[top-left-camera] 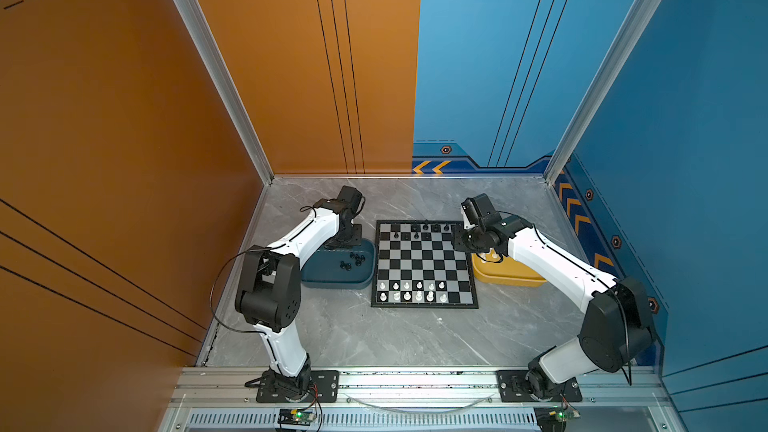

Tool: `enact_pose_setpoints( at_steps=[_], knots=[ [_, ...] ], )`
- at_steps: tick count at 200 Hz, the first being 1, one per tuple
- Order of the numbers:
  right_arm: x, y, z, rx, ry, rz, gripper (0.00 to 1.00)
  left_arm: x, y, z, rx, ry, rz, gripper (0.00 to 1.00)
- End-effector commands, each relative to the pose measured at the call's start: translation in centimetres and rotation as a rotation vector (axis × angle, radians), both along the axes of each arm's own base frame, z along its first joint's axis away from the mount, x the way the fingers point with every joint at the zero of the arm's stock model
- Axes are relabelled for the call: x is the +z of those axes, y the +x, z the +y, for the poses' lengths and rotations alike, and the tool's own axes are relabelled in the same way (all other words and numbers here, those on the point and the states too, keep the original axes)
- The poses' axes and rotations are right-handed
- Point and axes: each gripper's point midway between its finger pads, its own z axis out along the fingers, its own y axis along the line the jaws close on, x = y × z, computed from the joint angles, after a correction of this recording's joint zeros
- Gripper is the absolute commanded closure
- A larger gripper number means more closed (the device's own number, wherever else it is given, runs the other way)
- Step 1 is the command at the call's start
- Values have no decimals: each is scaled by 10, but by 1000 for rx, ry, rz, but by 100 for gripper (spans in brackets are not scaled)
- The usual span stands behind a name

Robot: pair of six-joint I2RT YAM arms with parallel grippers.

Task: Set up the chess pieces on the board
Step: 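Lift the black pawn and carry it with the left gripper to the board, then lower the black pawn onto the farther row's end square and release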

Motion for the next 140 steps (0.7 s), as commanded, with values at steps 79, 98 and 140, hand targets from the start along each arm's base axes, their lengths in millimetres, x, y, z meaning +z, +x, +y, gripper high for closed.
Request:
enact_pose_setpoints(
  at_steps=[79,98,140],
  knots=[
    [1,-3,-11,-22,-4,8,68,36,34,-93,-229,-18,-54,100],
    [3,-4,-16,-34,-2,3,68,21,43,-106,-258,-15,-27,100],
    [4,-10,-31,-66,0,-2,67,-8,61,-111,-255,8,26,100]
  ],
)
